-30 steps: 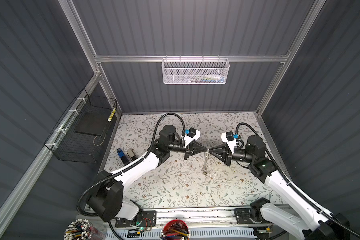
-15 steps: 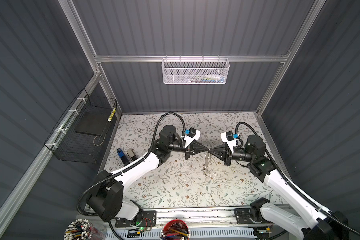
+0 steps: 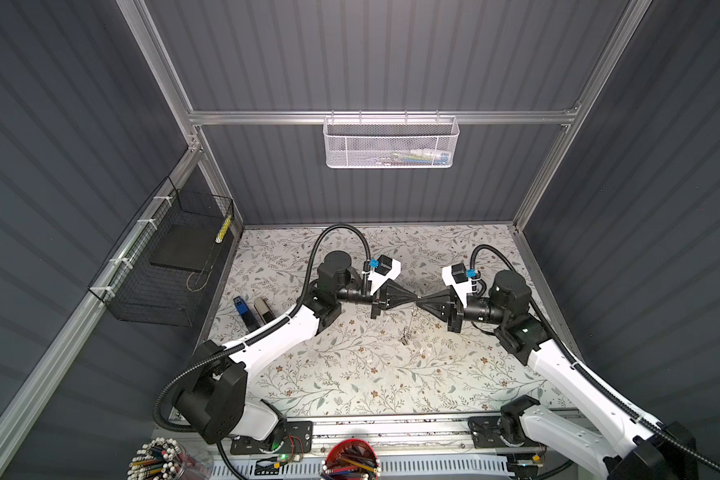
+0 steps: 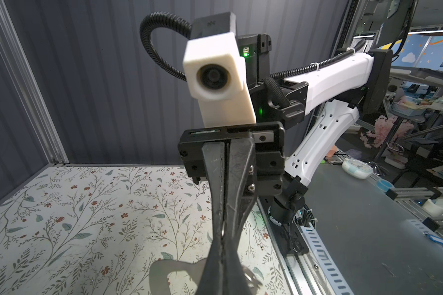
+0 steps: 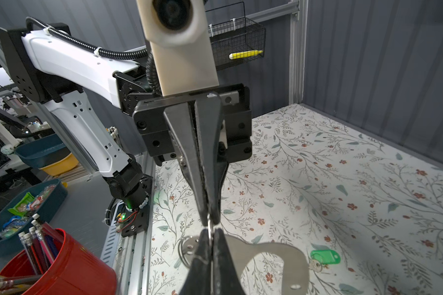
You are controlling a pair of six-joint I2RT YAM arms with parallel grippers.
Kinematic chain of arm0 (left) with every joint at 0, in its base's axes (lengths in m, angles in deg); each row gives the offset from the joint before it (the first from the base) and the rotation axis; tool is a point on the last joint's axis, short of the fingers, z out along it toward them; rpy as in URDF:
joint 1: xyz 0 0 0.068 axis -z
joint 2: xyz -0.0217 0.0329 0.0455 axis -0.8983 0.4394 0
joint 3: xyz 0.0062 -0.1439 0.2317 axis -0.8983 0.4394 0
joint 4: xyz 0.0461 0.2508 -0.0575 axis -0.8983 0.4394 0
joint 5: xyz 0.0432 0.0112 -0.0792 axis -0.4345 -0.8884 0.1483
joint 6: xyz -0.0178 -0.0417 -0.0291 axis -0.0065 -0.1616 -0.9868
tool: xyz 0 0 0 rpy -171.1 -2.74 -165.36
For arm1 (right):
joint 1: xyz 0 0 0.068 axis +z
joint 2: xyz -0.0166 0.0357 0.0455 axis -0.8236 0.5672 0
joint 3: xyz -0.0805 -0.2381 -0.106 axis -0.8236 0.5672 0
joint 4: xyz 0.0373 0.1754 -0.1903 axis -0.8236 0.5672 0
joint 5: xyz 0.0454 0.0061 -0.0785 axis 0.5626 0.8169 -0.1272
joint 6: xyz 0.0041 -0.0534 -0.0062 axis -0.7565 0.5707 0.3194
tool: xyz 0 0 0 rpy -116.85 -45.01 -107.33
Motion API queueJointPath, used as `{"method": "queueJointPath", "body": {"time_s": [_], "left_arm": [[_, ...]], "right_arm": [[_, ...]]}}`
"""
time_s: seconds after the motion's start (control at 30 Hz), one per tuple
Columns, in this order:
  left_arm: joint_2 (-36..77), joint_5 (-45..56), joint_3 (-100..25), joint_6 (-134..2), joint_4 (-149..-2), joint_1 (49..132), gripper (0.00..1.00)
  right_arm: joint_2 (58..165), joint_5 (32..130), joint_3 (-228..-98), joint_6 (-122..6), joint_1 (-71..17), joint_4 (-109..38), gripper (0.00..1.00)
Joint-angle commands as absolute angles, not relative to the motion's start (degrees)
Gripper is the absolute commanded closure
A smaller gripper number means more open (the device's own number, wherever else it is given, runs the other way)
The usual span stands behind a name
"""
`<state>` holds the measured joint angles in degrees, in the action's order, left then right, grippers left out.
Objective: Put the keys on the keyring
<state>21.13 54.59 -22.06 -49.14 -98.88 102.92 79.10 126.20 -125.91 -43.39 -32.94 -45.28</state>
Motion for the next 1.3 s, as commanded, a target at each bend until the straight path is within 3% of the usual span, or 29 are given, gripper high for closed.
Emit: {"method": "queueJointPath", "body": {"time_s": [0.0,0.1,0.3,0.5,0.67,0.83,0.97,1.17,1.27], "left_arm": [[20.2,55.6,-21.6,-49.4,-102.1,103.2,1.0],[20.2,55.2,-21.4,-49.2,-101.3,103.2,1.0],[17.2,42.0,-25.1,-39.8,-79.8,102.3,0.54],[16.4,28.8,-27.4,-41.9,-70.0,99.6,0.3],[19.4,17.5,-26.0,-44.4,-68.2,99.4,0.24],[27.6,16.4,-30.8,-40.2,-57.8,99.4,0.25],[34.5,19.9,-36.1,-39.3,-52.9,99.5,0.39],[31.6,24.4,-26.7,-37.5,-70.3,100.6,0.39],[32.7,25.4,-26.7,-36.2,-69.2,100.6,0.38]], "right_arm": [[77.5,126.4,-125.2,-42.9,-32.7,-45.8,1.0],[77.1,126.2,-125.1,-42.1,-32.7,-45.4,1.0],[76.9,120.3,-130.2,-31.4,-32.7,-27.2,1.0],[76.7,115.1,-132.3,-26.7,-32.7,-19.5,1.0],[77.4,112.3,-132.8,-26.4,-32.7,-17.9,1.0],[78.0,107.5,-134.1,-25.9,-32.8,-13.4,1.0],[78.4,103.9,-133.9,-24.9,-32.8,-10.0,1.0],[68.4,105.4,-122.5,-18.6,-32.8,-24.3,1.0],[65.3,106.9,-118.2,-14.1,-32.7,-29.8,1.0]]}}
